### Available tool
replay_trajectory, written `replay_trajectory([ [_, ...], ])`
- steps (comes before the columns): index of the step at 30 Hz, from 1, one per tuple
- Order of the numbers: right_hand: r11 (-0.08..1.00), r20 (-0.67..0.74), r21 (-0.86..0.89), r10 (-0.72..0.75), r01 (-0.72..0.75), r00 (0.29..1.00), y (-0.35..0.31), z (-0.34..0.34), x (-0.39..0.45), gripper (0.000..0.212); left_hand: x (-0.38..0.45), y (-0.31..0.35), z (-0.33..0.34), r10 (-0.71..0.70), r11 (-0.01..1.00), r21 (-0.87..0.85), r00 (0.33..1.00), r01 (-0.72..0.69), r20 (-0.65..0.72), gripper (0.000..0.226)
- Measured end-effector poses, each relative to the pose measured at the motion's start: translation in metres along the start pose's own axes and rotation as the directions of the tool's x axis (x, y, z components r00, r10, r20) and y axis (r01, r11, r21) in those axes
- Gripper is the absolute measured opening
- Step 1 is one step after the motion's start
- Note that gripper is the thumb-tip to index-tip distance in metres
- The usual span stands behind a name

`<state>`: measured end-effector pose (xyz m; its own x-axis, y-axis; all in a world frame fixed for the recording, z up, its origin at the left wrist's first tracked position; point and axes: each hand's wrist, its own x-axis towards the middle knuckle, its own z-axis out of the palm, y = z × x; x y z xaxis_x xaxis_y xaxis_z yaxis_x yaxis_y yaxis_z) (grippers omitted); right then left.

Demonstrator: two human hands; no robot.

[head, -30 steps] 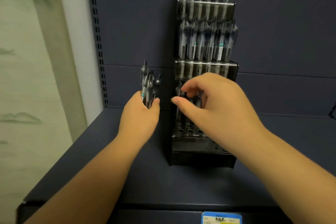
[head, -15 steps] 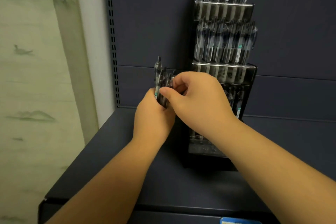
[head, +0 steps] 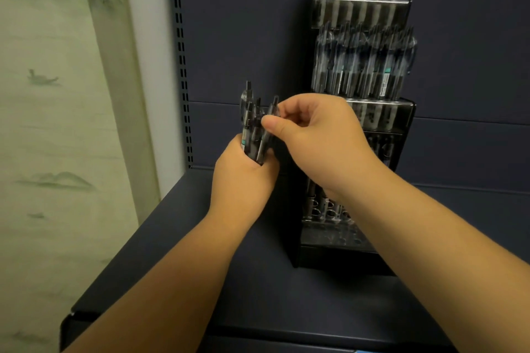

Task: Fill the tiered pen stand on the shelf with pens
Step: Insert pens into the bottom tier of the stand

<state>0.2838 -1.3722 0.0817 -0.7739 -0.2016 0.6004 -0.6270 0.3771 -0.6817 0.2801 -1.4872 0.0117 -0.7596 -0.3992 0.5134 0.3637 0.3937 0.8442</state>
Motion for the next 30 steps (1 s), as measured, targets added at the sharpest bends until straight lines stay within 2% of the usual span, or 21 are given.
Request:
replay_trajectory([
  [7, 0.999, -0.028, 0.035, -0.026, 0.027, 0.999, -0.003, -0.002, 0.003, 0.011, -0.002, 0.000, 0.000, 0.007, 1.000, -0.024, 1.000, -0.007, -0.016, 0.011],
  [11, 0.983, -0.278, 0.091, -0.129, 0.159, 0.952, -0.022, -0.044, 0.019, 0.013, -0.005, -0.007, 0.003, -0.007, 0.997, 0.082, 1.000, 0.007, 0.000, 0.030],
  [15, 0.965, -0.323, 0.065, -0.220, 0.254, 0.920, -0.028, -0.100, 0.019, 0.019, -0.004, -0.013, 0.006, -0.095, 0.995, 0.041, 0.995, 0.095, 0.004, 0.026],
  [25, 0.992, -0.379, 0.011, -0.115, 0.129, 0.918, 0.030, -0.150, -0.022, 0.011, -0.003, -0.017, 0.014, -0.163, 0.985, -0.059, 0.986, 0.165, 0.034, 0.017],
  [30, 0.997, -0.332, -0.074, -0.034, 0.010, 0.943, 0.051, -0.150, -0.031, 0.015, -0.001, -0.022, 0.015, -0.155, 0.984, -0.085, 0.987, 0.157, 0.033, 0.018],
])
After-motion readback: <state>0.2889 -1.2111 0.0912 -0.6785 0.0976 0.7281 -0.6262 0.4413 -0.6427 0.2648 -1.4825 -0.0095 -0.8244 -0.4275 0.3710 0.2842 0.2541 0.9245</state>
